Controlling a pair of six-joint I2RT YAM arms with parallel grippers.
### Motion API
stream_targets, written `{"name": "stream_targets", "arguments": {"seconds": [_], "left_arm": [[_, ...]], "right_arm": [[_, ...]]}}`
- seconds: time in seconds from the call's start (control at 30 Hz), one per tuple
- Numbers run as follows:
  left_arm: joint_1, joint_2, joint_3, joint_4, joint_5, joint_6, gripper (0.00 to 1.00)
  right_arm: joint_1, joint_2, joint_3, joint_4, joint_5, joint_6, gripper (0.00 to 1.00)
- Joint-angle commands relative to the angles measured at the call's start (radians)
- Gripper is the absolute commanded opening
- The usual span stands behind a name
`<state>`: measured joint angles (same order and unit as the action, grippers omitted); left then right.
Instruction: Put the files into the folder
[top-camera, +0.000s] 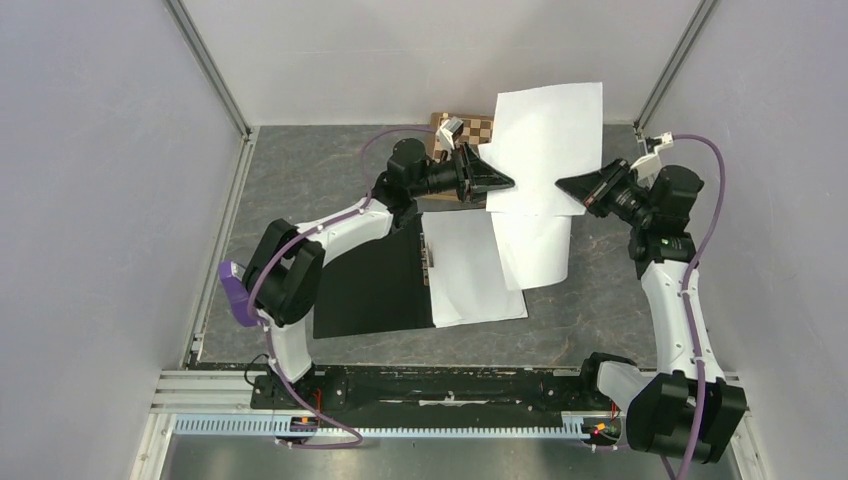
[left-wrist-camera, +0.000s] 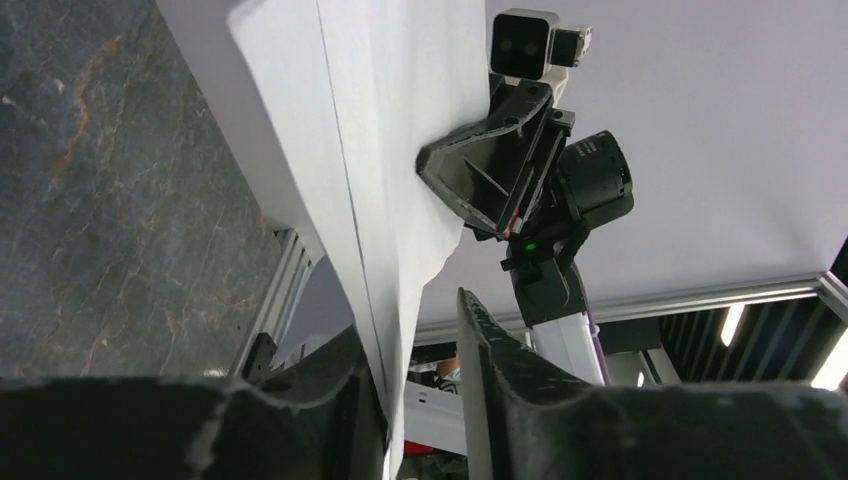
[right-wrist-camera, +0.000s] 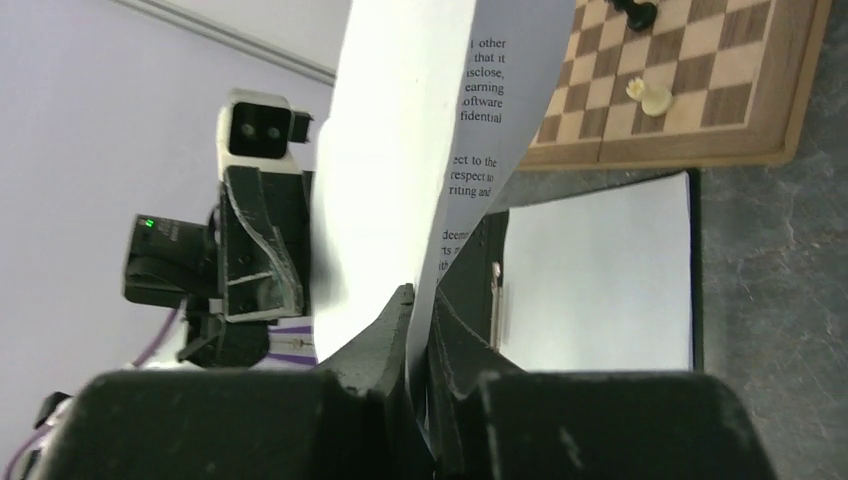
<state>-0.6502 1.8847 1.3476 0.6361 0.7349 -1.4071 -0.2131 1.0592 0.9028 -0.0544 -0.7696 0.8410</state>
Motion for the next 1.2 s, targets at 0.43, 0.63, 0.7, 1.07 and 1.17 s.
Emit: {"name": "stream_targets", "arguments": {"seconds": [0.43, 0.63, 0.7, 1.07, 1.17], "left_arm": [[-0.002, -0.163, -0.384, -0.599, -0.168, 0.428, 0.02], [-0.033, -0.128, -0.319, -0.840, -0.313, 0.605, 0.02], [-0.042, -0.124, -0.311, -0.860, -0.335, 0.621, 0.02], [-0.122, -0.177, -0.308, -0.811, -0.374, 0.787, 0.02], [-0.174, -0.213, -0.299, -0.839, -0.471, 0.890, 0.02]], "right_arm": [[0.178, -0.136, -0.228, -0.324, 0.451, -0.433, 0.79], [0.248, -0.120, -0.357, -0.259, 0.524, -0.454, 0.78], [0.275, -0.100, -0.397, -0.232, 0.540, -0.451, 0.78], [0.397, -0.071, -0.449, -0.139, 0.639, -0.431, 0.79], [0.397, -0.104, -0.461, -0.121, 0.710, -0.428, 0.81]]}}
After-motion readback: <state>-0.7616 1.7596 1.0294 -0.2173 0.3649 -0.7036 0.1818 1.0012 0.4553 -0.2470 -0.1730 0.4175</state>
